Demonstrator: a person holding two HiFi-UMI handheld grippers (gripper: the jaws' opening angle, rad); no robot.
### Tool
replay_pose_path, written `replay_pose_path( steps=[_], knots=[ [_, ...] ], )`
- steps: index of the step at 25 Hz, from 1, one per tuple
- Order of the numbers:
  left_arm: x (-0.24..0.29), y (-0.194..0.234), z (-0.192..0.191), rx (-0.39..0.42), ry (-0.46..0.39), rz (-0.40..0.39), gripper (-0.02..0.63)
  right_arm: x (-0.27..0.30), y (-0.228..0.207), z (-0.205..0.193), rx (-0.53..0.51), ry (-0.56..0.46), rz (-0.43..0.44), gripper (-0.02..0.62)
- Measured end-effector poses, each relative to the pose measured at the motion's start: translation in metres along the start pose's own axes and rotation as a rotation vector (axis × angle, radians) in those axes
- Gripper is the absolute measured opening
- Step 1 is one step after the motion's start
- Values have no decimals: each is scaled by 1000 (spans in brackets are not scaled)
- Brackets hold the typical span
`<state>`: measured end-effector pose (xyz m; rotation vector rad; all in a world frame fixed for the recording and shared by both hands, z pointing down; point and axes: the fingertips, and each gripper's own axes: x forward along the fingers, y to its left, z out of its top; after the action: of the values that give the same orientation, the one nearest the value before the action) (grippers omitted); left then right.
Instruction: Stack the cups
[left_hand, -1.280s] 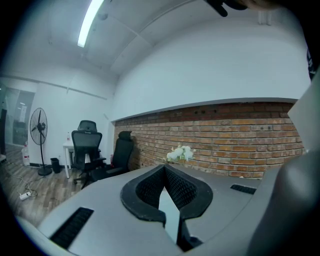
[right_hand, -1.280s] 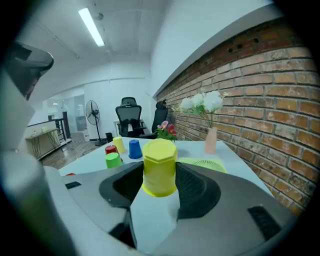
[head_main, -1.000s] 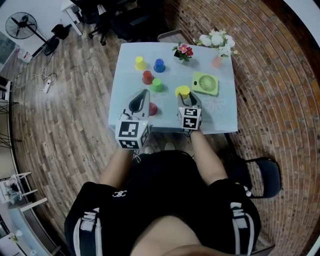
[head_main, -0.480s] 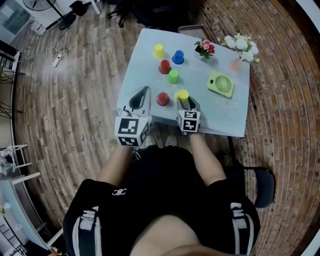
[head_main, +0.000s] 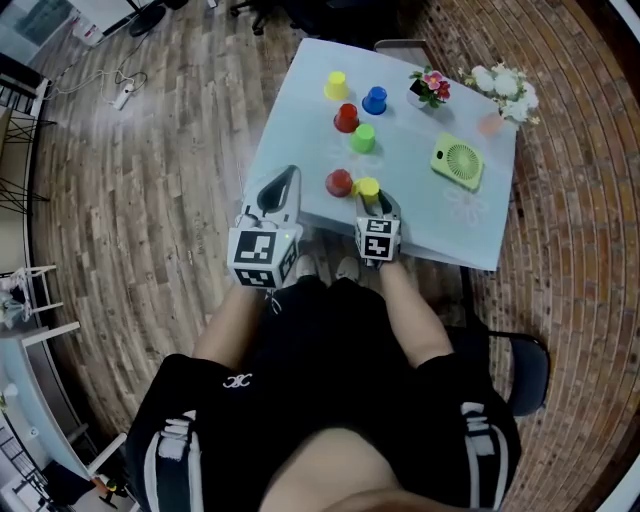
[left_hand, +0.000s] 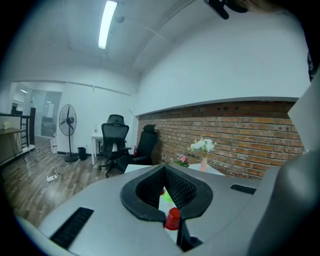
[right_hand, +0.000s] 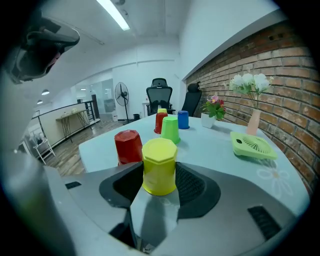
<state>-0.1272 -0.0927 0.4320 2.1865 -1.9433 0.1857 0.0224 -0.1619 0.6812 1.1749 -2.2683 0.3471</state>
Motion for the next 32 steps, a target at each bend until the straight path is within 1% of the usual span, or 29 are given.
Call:
replay_pose_path(
  steps=[4,12,15,16,18,19,20,24,28,32],
  knots=[
    [-3,1,2,1,-9,-2,2,-3,3,1,-10,6,-12,201],
    [-3,-2,5,5,-20,-17,2,-4,2,-2,4,11,-27,202],
    [-2,-3,7,6,-23,-21,2,-2,2,-4,17,21,-14,206],
    [-1,-4,7,6,-24,-23,2,-2,3,-5,25,21,-1,216],
    [1,-6,9,8,-29,-28,2,-3,2,-4,38,3,23,268],
    [1,-8,10,8,-30,-31,2,-5,2,-1,38,-11,31,288],
    [2,-9,11,9,-32,-35,2,-8,1,3,37,-25,35,294],
    [6,-18,15,10,-44,-53,2,-28,-7,34,42,-113,31,296],
    [13,-28,22,13,-61,-78,2,-59,-23,88,70,-264,1,296],
    [20,-40,28,19,-76,-111,2,-102,-43,149,89,-446,-52,296]
  ],
)
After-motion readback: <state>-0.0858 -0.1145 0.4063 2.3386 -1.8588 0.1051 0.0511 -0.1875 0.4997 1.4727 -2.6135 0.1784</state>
